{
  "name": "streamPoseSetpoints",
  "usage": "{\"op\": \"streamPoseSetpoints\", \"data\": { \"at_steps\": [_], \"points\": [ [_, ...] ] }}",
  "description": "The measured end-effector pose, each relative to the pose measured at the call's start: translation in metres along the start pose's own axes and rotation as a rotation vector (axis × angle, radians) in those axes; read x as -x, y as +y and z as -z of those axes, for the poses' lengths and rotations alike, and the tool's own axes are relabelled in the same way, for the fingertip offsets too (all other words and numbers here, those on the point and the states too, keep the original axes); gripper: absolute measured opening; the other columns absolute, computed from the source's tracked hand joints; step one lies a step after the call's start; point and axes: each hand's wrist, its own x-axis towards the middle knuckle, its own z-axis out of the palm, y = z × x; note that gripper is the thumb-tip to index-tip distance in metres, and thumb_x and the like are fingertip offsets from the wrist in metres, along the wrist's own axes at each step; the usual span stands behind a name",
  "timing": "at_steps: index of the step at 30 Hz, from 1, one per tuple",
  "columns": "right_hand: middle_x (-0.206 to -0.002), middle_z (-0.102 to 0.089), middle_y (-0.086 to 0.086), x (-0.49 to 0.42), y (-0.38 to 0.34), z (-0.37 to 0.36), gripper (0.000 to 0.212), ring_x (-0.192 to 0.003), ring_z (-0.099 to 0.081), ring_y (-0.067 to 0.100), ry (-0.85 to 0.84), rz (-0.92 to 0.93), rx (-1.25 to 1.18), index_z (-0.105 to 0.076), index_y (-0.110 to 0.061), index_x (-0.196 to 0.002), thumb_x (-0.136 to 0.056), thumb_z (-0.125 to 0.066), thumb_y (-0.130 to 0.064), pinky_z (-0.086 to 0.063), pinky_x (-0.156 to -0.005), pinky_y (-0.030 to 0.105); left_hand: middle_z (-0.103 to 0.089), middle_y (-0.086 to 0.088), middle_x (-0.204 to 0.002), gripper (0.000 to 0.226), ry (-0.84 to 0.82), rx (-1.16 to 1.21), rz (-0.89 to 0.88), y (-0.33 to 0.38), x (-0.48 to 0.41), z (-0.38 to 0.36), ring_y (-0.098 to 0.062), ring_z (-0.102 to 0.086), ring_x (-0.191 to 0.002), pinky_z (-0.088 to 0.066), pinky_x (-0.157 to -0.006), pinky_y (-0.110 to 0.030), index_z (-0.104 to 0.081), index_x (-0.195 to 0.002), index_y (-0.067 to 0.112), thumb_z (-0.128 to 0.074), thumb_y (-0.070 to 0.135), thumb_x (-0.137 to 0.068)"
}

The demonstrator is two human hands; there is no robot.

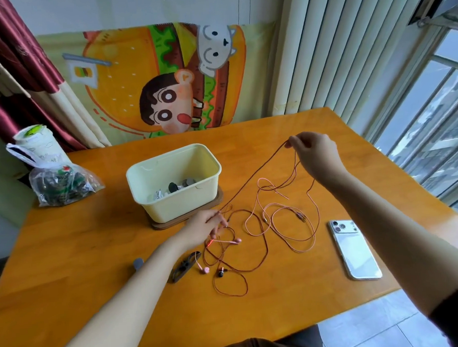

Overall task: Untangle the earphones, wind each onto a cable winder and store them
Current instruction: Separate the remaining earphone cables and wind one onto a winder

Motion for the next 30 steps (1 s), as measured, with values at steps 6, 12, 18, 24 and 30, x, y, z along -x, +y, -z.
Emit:
{"op": "streamPoseSetpoints", "data": {
  "at_steps": [6,12,18,24,30],
  "points": [
    [-0.104,-0.066,0.012,0.008,0.016,-0.010,0.040,-0.091,-0.062,0.028,-0.381,-0.059,0.574,-0.061,-0.005,-0.116,-0.096,-0.048,-0.038,-0.054,-0.077,0.039,-0.037,-0.003,-0.061,0.032,0.092,-0.124,0.018,0.016,0.002,0.020,-0.017,-0.040,-0.058,-0.036,-0.053,-0.025,-0.066,-0.087,0.019,-0.039,0.031,-0.102],
    [-0.121,-0.061,0.003,0.038,-0.027,-0.039,0.039,-0.097,-0.063,0.016,-0.581,0.250,0.176,-0.052,-0.010,-0.131,-0.093,-0.056,-0.020,-0.047,-0.080,0.016,-0.038,-0.002,-0.061,0.031,-0.010,-0.237,-0.137,0.080,0.001,0.019,-0.011,-0.030,-0.046,-0.024,-0.043,-0.023,-0.066,-0.093,0.019,-0.039,0.029,-0.103],
    [-0.081,-0.061,-0.001,0.035,-0.020,-0.041,0.021,-0.064,-0.053,0.005,-0.415,0.231,0.118,-0.069,-0.005,-0.099,-0.096,-0.051,-0.017,-0.040,-0.055,0.007,-0.037,0.003,-0.059,0.027,0.077,-0.156,-0.148,0.079,0.007,0.028,-0.010,-0.034,-0.049,-0.026,-0.049,-0.025,-0.059,-0.086,0.015,-0.041,0.026,-0.102],
    [-0.084,-0.062,0.005,0.014,0.009,-0.023,0.023,-0.067,-0.053,0.013,-0.127,0.044,0.140,-0.068,-0.005,-0.097,-0.098,-0.047,-0.015,-0.042,-0.057,0.018,-0.041,-0.001,-0.066,0.032,0.011,-0.114,0.078,0.019,0.016,0.035,-0.014,-0.041,-0.062,-0.041,-0.054,-0.021,-0.062,-0.088,0.012,-0.035,0.020,-0.103],
    [-0.093,-0.067,0.010,0.011,0.031,-0.028,0.023,-0.078,-0.059,0.020,-0.137,-0.080,0.165,-0.068,-0.003,-0.103,-0.097,-0.049,-0.016,-0.046,-0.068,0.030,-0.040,0.002,-0.062,0.035,0.043,-0.167,0.193,-0.016,0.023,0.041,-0.011,-0.037,-0.056,-0.036,-0.056,-0.026,-0.062,-0.086,0.016,-0.032,0.019,-0.104]
  ]
}}
